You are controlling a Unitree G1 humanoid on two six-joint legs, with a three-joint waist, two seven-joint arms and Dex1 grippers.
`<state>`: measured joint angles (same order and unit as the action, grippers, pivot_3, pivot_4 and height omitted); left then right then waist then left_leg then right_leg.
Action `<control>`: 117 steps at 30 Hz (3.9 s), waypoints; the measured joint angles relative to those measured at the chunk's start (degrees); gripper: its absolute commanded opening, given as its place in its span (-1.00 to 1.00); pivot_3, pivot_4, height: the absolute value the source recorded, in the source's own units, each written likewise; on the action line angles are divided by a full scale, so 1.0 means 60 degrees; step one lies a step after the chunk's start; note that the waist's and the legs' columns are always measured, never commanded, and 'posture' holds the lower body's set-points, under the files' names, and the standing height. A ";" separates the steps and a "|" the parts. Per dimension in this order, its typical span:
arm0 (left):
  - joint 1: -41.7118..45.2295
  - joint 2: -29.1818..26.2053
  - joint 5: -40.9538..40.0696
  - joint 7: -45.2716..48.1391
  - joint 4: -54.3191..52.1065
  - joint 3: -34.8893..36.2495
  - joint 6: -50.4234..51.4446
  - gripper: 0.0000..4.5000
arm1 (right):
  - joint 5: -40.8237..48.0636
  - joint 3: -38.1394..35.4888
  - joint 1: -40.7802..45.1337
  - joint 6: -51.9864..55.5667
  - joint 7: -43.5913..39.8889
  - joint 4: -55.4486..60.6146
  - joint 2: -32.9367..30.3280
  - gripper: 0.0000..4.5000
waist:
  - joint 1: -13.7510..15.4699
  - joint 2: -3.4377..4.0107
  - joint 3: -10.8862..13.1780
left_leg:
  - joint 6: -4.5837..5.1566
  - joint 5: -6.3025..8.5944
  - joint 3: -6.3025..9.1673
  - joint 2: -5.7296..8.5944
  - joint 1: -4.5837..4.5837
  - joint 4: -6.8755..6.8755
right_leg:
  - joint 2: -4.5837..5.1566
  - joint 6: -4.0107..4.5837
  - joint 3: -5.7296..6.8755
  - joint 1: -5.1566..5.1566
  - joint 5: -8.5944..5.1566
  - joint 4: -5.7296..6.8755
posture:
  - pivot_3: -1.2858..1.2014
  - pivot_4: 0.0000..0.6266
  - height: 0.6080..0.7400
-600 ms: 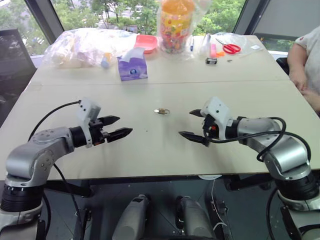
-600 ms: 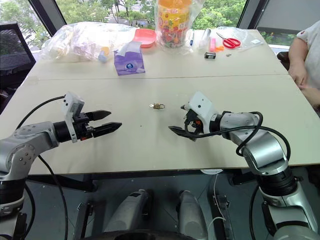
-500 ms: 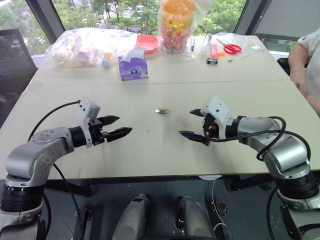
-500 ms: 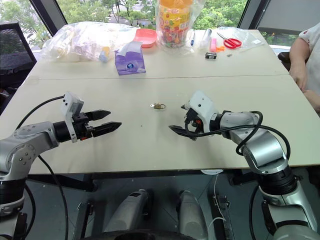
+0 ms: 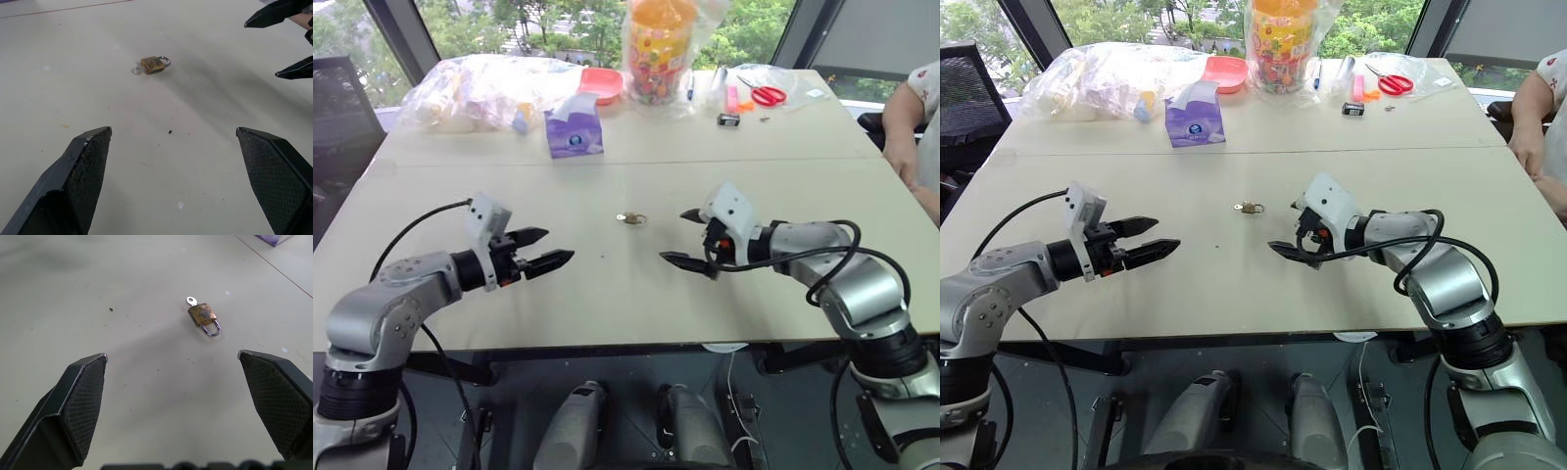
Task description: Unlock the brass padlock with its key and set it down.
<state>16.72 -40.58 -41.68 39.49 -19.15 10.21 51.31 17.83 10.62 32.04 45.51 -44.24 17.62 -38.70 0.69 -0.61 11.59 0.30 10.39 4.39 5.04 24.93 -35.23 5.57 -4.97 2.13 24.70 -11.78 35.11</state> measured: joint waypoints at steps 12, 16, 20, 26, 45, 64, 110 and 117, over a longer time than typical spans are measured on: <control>0.0619 -0.1718 0.0452 0.1916 0.0743 -0.0289 -0.0602 0.88 | -0.2259 0.2262 0.4843 -0.3699 -0.1881 -0.8753 0.2786 1.00 | -0.0289 -0.0005 0.0001 | -0.0002 -0.0001 -0.0015 0.0004 -0.0028 0.0039 | -0.0033 -0.0040 -0.0008 0.0005 0.0025 0.0014 | 0.03 -0.52 1.00; 0.0194 -0.1525 0.0568 0.1773 0.0743 -0.0011 -0.0910 0.88 | -0.2674 0.2244 0.5669 -0.4767 -0.2296 -1.1351 0.3696 1.00 | -0.0302 -0.0002 0.0003 | -0.0012 -0.0002 -0.0013 0.0003 -0.0028 0.0051 | -0.0040 -0.0039 -0.0020 0.0019 0.0026 0.0021 | 0.03 -0.52 1.00; -0.0328 -0.1070 0.0585 0.1436 0.0506 0.0156 -0.0984 0.88 | -0.3120 0.2077 0.6463 -0.5777 -0.2241 -1.3282 0.4386 1.00 | -0.0306 -0.0002 0.0003 | -0.0044 -0.0013 -0.0006 0.0000 -0.0029 0.0048 | -0.0053 -0.0035 -0.0032 0.0031 0.0026 0.0054 | 0.03 -0.52 1.00; -0.0679 -0.0908 0.0613 0.1165 0.0301 0.0337 -0.1134 0.88 | -0.3694 0.1826 0.6657 -0.6319 -0.2011 -1.4665 0.4639 1.00 | -0.0308 -0.0001 0.0003 | -0.0077 -0.0015 -0.0004 0.0000 -0.0030 0.0045 | -0.0058 -0.0030 -0.0038 0.0047 0.0028 0.0084 | 0.03 -0.52 1.00; -0.0406 -0.0690 0.0967 0.1101 0.0562 0.0002 -0.1366 0.90 | -0.4603 0.0972 0.6678 -0.7222 -0.1326 -1.5345 0.5390 -0.70 | -0.0502 0.0000 0.0001 | -0.0099 -0.0030 -0.0006 -0.0010 -0.0096 0.0044 | -0.0074 -0.0007 -0.0046 0.0025 0.0020 0.0161 | 0.03 -0.52 1.00; 0.2844 0.0573 -0.0333 0.2288 0.3739 0.0125 -0.1056 0.90 | -0.4622 0.0982 0.3401 -0.7668 -0.2025 -0.4941 0.2790 -0.70 | -0.0517 -0.0004 -0.0001 | -0.0077 -0.0043 -0.0005 -0.0010 -0.0089 0.0029 | -0.0067 -0.0017 -0.0046 0.0021 0.0021 0.0160 | 0.03 -0.52 1.00; 0.4762 0.1214 0.3964 0.4352 0.6039 -0.2512 -0.7309 -0.99 | -0.4796 0.1138 0.3023 -0.6148 -0.1637 -0.3543 0.2293 -0.70 | -0.0246 -0.0007 0.0000 | -0.0073 -0.0043 -0.0007 -0.0006 -0.0083 0.0031 | -0.0031 -0.0011 -0.0049 0.0022 0.0018 0.0147 | 0.03 -0.52 1.00; 0.4803 0.1010 0.3040 0.5005 0.6068 -0.2355 -0.4788 -0.59 | -0.4689 0.1226 0.2948 -0.6070 -0.1846 -0.3468 0.2391 -0.70 | -0.0291 -0.0005 0.0001 | -0.0066 -0.0043 -0.0007 -0.0008 -0.0080 0.0027 | -0.0061 -0.0023 -0.0037 0.0022 0.0016 0.0150 | 0.03 -0.52 1.00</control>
<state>45.54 -34.52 -23.44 69.52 17.25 -3.92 22.58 -10.30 17.97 49.72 9.09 -55.31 -3.19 -24.35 -1.06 -0.64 11.60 -0.10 10.13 4.35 4.99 24.46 -35.06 5.20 -5.11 1.91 24.83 -11.68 36.01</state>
